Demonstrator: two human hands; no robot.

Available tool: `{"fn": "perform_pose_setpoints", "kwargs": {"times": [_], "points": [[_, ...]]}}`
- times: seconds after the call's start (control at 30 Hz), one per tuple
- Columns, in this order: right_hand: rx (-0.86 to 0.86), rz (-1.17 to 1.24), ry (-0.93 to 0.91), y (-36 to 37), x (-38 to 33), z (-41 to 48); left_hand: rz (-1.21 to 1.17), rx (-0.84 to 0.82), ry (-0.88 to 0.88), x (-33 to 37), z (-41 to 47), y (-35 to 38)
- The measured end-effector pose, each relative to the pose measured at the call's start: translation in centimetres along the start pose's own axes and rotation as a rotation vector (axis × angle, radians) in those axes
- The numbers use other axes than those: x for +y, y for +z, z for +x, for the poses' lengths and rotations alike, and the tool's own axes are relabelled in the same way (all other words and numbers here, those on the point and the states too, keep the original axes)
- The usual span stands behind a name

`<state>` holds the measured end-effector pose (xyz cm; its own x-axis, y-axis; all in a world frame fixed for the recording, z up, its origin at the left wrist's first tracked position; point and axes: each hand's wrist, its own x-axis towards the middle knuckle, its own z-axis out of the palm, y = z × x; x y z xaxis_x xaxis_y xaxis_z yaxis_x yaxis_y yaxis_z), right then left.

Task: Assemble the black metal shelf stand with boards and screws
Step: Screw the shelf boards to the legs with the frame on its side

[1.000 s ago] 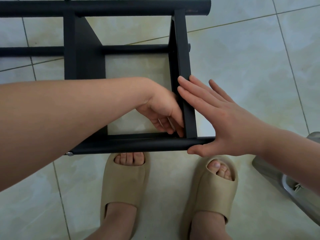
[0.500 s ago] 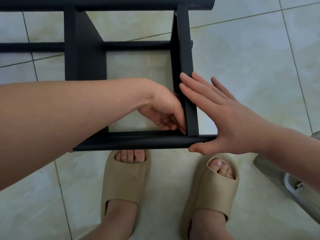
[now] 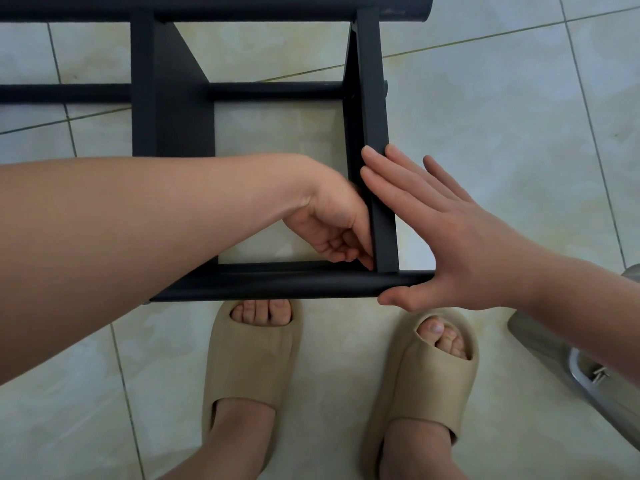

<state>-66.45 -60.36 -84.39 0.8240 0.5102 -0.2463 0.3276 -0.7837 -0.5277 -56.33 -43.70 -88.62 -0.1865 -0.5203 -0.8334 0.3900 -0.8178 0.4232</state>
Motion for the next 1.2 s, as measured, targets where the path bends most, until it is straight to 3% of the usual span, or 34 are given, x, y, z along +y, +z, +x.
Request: {"fn": "perform_pose_setpoints", "kwargs": {"times": [0.3, 0.57, 1.2], "points": [[0.0, -0.016, -0.004, 0.1, 0.1, 0.0, -0.024, 0.014, 0.016, -0.1, -0.2, 0.2], [0.001, -0.006, -0.005, 0.1, 0.1, 0.0, 0.143, 0.091, 0.07, -0.3, -1.3, 0.0], [0.0, -0.018, -0.001, 0.0, -0.2, -0.1, 0.04, 0.106, 0.131, -1.7, -0.9, 0.9]]}}
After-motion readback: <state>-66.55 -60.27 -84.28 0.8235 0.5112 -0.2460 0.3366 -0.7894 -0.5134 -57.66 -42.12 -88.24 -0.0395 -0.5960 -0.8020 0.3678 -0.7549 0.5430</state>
